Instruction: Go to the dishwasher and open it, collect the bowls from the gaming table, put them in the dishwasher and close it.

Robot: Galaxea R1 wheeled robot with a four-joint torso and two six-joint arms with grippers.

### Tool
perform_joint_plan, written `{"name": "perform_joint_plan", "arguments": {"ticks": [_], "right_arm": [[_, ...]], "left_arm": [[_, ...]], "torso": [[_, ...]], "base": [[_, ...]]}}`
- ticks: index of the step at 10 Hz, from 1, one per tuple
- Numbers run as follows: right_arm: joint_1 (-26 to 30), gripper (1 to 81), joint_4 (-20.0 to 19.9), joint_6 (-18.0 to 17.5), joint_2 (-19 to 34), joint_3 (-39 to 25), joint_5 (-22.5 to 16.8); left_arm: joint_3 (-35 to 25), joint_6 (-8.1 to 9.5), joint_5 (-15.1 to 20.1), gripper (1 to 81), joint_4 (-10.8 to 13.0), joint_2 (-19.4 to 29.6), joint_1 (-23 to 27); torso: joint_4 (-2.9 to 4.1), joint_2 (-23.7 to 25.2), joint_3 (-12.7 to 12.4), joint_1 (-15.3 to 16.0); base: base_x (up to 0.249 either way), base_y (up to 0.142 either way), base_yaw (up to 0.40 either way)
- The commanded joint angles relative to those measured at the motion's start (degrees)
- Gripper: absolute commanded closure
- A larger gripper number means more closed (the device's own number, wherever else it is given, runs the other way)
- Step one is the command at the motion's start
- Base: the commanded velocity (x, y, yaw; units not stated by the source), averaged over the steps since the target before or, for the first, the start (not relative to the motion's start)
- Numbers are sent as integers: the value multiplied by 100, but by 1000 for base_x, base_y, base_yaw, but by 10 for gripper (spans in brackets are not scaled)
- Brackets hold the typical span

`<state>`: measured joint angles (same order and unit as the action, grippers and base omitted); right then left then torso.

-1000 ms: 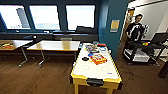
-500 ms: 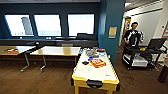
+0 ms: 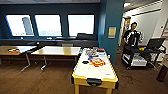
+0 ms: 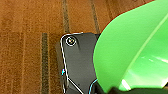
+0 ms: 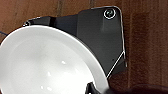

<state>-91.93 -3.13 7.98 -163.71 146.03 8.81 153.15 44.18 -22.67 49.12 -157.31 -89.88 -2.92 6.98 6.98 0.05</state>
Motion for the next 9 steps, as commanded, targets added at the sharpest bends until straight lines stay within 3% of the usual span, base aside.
{"name": "perform_joint_plan", "arguments": {"ticks": [1, 9], "right_arm": [[214, 811, 76, 19, 72, -6, -284], [205, 811, 85, 27, 20, 74, -292]], "left_arm": [[66, -15, 105, 811, 45, 164, 229], [74, -15, 123, 811, 45, 120, 221]], "torso": [[0, 0, 0, 0], [0, 0, -2, -2]], "base": [[-116, 0, 0], [-141, 0, 0]]}}
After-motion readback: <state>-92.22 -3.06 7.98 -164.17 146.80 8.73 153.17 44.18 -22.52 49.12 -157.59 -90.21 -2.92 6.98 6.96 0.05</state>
